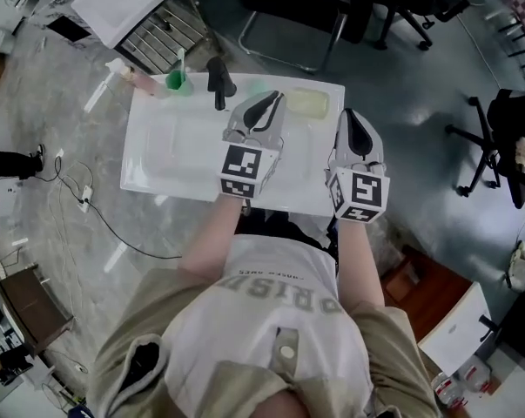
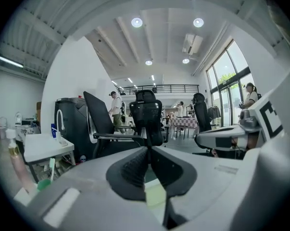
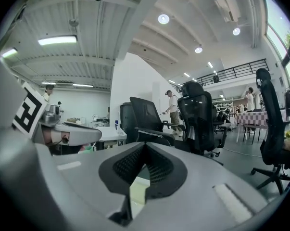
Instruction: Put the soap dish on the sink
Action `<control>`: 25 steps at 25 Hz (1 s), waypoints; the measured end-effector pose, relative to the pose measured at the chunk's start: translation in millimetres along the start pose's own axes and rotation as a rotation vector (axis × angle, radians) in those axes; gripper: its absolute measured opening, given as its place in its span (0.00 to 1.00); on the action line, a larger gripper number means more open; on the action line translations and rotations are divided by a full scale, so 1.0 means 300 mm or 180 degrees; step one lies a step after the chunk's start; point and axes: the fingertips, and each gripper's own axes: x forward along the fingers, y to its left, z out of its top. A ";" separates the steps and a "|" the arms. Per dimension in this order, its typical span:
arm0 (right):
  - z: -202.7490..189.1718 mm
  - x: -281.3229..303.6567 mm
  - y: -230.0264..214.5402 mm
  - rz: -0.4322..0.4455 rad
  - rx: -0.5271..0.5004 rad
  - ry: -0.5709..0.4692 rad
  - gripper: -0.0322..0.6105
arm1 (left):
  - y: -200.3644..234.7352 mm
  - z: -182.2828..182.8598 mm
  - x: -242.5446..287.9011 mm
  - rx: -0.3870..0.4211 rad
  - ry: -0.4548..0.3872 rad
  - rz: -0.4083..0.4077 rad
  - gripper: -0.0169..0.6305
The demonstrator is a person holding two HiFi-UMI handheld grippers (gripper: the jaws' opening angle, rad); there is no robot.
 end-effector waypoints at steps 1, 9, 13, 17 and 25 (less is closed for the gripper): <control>0.011 -0.014 0.007 0.0015 -0.0012 -0.0024 0.06 | -0.002 0.012 -0.017 0.0013 -0.0040 0.0028 0.06; 0.103 -0.126 0.046 0.0071 -0.0190 -0.0275 0.06 | -0.034 0.112 -0.137 0.0157 -0.0367 0.0196 0.04; 0.151 -0.179 0.065 0.0014 -0.0237 -0.0422 0.06 | -0.045 0.158 -0.196 0.0244 -0.0551 0.0216 0.04; 0.184 -0.224 0.084 -0.0072 -0.0250 -0.0549 0.06 | -0.045 0.196 -0.246 0.0309 -0.0725 0.0192 0.04; 0.263 -0.289 0.166 -0.0211 -0.0443 -0.0882 0.06 | -0.001 0.288 -0.345 0.0226 -0.1039 0.0208 0.04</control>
